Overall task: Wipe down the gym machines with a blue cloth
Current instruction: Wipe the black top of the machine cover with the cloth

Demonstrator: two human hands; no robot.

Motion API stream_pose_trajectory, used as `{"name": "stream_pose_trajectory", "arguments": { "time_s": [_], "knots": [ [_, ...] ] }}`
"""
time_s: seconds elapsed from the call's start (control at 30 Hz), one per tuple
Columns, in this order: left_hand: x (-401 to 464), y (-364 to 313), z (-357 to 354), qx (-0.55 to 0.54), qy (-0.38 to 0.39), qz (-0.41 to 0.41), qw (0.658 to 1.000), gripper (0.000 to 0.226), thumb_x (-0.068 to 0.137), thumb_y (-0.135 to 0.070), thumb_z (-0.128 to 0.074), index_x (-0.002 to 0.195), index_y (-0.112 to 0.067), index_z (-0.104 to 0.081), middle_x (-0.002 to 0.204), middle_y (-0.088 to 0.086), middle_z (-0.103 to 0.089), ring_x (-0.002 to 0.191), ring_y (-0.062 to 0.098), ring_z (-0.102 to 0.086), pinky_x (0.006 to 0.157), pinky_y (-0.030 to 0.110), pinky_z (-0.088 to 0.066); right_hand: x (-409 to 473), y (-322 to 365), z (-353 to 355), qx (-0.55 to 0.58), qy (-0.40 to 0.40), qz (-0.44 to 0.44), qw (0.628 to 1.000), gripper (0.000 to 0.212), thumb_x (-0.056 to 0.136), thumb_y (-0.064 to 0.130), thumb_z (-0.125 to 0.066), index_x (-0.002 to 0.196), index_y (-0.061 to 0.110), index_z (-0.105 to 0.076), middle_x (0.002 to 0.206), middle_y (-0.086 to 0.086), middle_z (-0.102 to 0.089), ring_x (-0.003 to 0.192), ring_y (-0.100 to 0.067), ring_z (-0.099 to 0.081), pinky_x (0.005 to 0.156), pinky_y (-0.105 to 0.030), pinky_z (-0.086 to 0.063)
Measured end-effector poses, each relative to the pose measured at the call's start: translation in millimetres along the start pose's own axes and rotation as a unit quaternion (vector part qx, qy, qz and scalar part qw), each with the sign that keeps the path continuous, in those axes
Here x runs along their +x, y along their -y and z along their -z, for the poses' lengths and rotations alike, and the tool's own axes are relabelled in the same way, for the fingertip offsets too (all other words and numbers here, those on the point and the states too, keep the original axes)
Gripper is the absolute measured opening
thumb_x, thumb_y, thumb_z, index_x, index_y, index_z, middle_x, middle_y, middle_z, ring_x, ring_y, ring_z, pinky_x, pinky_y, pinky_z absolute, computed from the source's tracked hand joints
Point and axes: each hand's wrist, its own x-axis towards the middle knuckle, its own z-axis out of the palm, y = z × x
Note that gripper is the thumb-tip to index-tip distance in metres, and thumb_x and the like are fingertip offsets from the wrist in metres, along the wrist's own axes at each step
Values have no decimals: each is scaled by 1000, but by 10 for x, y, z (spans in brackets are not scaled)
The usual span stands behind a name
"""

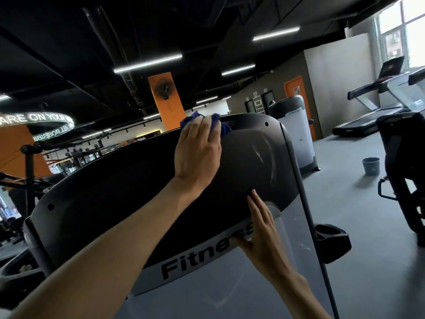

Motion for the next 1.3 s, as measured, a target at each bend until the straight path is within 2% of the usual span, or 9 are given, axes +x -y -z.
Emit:
{"name": "stream_pose_trajectory", "arguments": {
  "time_s": [0.23, 0.37, 0.43, 0.5, 0.67, 0.83, 1.0, 1.2, 1.3],
  "knots": [
    [-1158, -580, -167, -7, 124, -239, 963, 55, 101, -32, -48, 150, -8, -53, 160, 19, -43, 151, 34, -38, 128, 45, -22, -115, -88, -46, 42, -14, -14, 999, 105, 75, 26, -92, 160, 19, -31, 169, 4, -22, 154, -14, -24, 122, -36, -33],
    [-1411, -635, -114, -61, 165, -233, 956, 78, 89, -40, -72, 155, -10, -44, 159, 20, -44, 150, 34, -39, 125, 43, -21, -347, -75, 26, 77, -57, -51, 994, 80, 86, 5, -79, 154, 18, -40, 158, -3, -42, 141, -19, -48, 108, -33, -51],
    [-1382, -605, -102, -108, 153, -217, 958, 89, 87, -35, -76, 160, -8, -32, 161, 18, -42, 153, 29, -33, 125, 41, -22, -422, 16, 30, 87, -83, -35, 992, 79, 88, -2, -74, 156, 18, -39, 158, -2, -42, 139, -20, -51, 107, -25, -49],
    [-1341, -557, -60, -152, 156, -180, 959, 95, 87, -31, -77, 162, -5, -24, 164, 15, -37, 154, 24, -25, 124, 38, -30, -425, 151, -40, 90, -98, -16, 991, 82, 90, -2, -70, 159, 17, -32, 165, 0, -33, 146, -20, -44, 111, -33, -49],
    [-1213, -318, 144, -88, 133, -198, 967, 78, 90, -16, -63, 159, 1, -29, 167, 19, -31, 156, 30, -26, 123, 41, -33, -290, 567, -319, 4, -113, -35, 993, 86, 93, 5, -69, 163, 20, -21, 172, -6, -10, 158, -27, -12, 120, -42, -32],
    [-1077, 70, 122, -6, 166, -237, 957, 87, 94, -47, -49, 160, 4, -24, 170, 22, -17, 159, 32, -16, 127, 47, -20, -57, 804, -483, -114, -137, -55, 982, 87, 73, 3, -82, 151, 3, -44, 162, -15, -35, 149, -38, -33, 111, -44, -41],
    [-1096, -32, 28, 33, 189, -257, 947, 86, 97, -51, -26, 162, 4, -14, 171, 25, -3, 161, 36, -3, 129, 52, -14, -41, 688, -537, -127, -168, -66, 975, 88, 74, 8, -80, 154, 13, -43, 159, -14, -40, 148, -36, -34, 108, -45, -48],
    [-1107, -78, -85, 47, 170, -244, 954, 88, 103, -64, -27, 164, -1, -14, 172, 22, -2, 161, 33, -3, 130, 50, -7, 503, 135, -186, -70, -183, -219, 956, 69, 102, 7, -45, 163, 13, -14, 170, -8, -15, 158, -26, -1, 126, -36, -7],
    [-1111, -99, -69, 42, 162, -241, 956, 85, 105, -61, -26, 164, -1, -16, 173, 21, -4, 161, 33, -5, 130, 50, -13, 919, -203, 131, 22, -164, -302, 939, 71, 97, 2, -42, 163, 12, -18, 171, -7, -17, 158, -21, -5, 127, -34, -4]
  ]
}}
